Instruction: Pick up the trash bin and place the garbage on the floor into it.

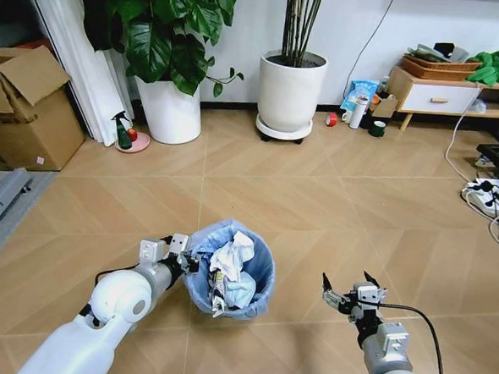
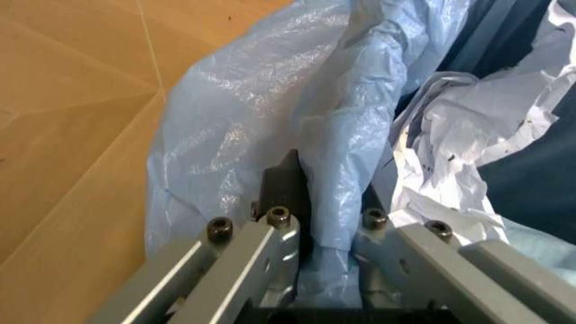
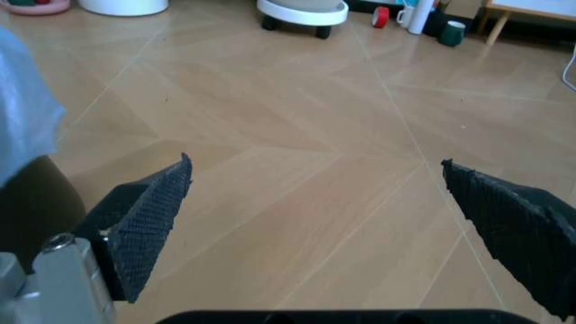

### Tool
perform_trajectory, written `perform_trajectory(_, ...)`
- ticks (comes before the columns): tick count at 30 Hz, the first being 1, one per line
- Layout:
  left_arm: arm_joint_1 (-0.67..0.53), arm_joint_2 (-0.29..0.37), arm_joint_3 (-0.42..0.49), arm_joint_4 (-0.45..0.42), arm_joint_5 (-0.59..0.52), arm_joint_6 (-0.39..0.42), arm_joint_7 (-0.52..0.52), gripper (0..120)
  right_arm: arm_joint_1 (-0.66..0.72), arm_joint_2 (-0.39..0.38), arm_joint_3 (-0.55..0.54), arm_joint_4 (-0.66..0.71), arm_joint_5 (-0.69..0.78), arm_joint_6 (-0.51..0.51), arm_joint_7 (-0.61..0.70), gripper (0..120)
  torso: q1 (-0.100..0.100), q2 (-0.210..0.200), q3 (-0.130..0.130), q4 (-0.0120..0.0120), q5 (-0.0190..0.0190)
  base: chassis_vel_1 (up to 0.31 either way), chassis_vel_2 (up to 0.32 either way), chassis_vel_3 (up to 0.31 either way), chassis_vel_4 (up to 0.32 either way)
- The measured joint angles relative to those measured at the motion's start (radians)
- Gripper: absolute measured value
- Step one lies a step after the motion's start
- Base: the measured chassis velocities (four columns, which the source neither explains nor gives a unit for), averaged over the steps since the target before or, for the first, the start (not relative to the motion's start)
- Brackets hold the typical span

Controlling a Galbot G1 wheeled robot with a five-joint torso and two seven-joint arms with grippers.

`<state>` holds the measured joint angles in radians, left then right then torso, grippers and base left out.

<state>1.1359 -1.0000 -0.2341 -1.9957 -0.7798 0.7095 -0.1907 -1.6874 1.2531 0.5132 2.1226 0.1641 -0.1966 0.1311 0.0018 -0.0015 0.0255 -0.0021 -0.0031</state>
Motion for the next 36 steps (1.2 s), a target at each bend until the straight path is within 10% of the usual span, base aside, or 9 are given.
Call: perform_trajectory(36, -0.01, 0.015, -0.03, 0.005, -0.013, -0.009, -0.004, 2, 0.082, -0.027, -0.036, -0.057, 0.018, 0.005, -0.006, 100, 0.0, 0.0, 0.0, 0.0, 0.0001, 0.12, -0.124, -0.12, 0.121)
